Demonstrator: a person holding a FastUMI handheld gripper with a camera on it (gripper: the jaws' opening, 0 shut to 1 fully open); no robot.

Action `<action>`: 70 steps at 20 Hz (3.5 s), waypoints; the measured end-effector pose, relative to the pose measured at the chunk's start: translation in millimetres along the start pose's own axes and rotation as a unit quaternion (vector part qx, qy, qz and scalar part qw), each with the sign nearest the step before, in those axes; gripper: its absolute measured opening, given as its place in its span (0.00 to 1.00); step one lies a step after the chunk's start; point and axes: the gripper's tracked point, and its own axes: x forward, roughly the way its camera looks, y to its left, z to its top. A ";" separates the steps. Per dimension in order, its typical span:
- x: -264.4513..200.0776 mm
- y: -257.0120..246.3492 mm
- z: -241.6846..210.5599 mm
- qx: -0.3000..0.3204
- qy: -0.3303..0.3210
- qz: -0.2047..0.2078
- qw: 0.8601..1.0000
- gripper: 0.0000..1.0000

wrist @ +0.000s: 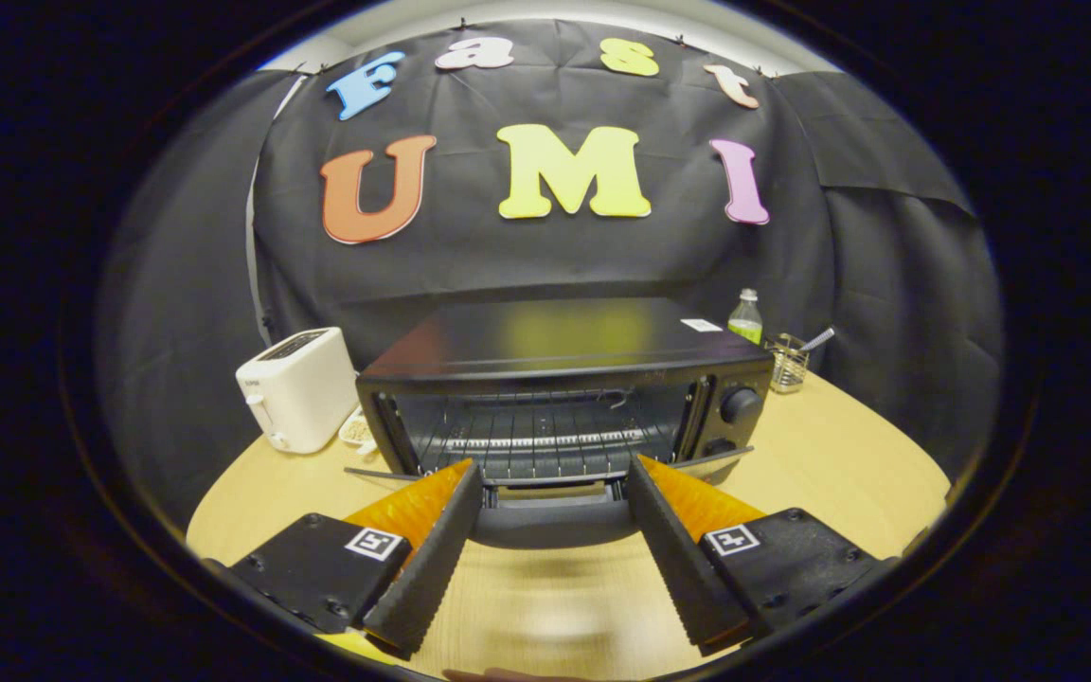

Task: Open the toaster oven, put the food inside, and close the toaster oven door.

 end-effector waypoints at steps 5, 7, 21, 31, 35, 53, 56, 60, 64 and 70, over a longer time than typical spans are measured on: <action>-16.8 -6.8 -35.9 0.010 -0.008 0.018 1.000 1.00; -18.5 -8.2 -49.6 -0.003 -0.010 0.019 1.000 1.00; -15.5 -15.9 -115.3 -0.007 0.049 0.012 0.999 0.98; -51.7 25.5 -52.1 0.009 0.093 0.156 0.983 0.94; -70.9 62.0 -40.1 0.019 0.165 0.248 0.954 0.93; -72.3 155.6 -110.4 0.065 0.437 0.334 0.833 0.55; -78.5 161.9 -109.8 0.074 0.433 0.351 0.827 0.42; -86.3 163.1 -97.8 0.094 0.426 0.356 0.827 0.38; -95.7 162.1 -69.6 0.152 0.404 0.376 0.820 0.36; -85.6 142.6 -23.9 0.254 0.355 0.393 0.809 0.36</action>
